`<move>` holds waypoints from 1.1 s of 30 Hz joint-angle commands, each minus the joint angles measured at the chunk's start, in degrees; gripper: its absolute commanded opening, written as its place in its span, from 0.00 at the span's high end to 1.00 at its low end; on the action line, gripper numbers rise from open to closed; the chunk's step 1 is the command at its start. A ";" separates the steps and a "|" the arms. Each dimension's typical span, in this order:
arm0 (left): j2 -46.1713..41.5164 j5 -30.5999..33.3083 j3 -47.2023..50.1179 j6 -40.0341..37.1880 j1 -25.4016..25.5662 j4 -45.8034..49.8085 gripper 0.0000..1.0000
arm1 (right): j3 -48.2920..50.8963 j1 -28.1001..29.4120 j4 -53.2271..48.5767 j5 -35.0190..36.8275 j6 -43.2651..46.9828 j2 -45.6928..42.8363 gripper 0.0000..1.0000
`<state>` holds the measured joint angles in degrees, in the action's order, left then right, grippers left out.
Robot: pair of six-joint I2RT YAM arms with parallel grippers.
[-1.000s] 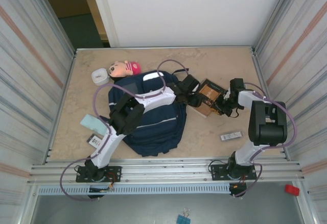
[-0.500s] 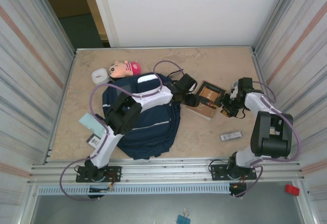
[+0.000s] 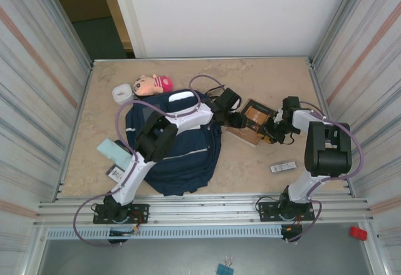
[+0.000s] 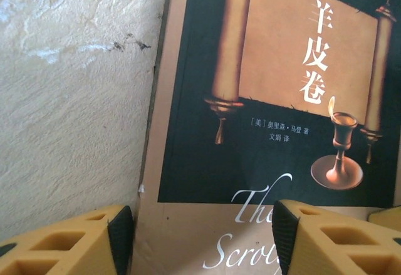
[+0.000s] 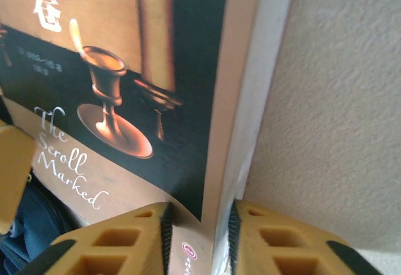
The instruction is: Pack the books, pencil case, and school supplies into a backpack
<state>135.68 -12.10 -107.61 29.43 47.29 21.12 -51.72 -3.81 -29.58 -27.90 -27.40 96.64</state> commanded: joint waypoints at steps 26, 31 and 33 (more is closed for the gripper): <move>-12.75 -25.51 20.20 14.65 0.05 -19.95 0.38 | 12.34 -1.45 9.52 -15.66 -3.89 -5.08 0.80; -11.69 -25.83 20.24 16.85 0.24 -22.93 0.40 | 13.04 -1.20 10.73 -16.49 -4.77 -4.70 0.80; -12.17 -22.50 19.41 15.13 0.41 -18.88 0.48 | 13.16 -1.23 10.47 -15.86 -4.77 -5.34 0.79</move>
<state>123.98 -33.36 -87.24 44.53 46.59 2.74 -39.40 -5.80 -19.59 -41.71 -31.05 92.01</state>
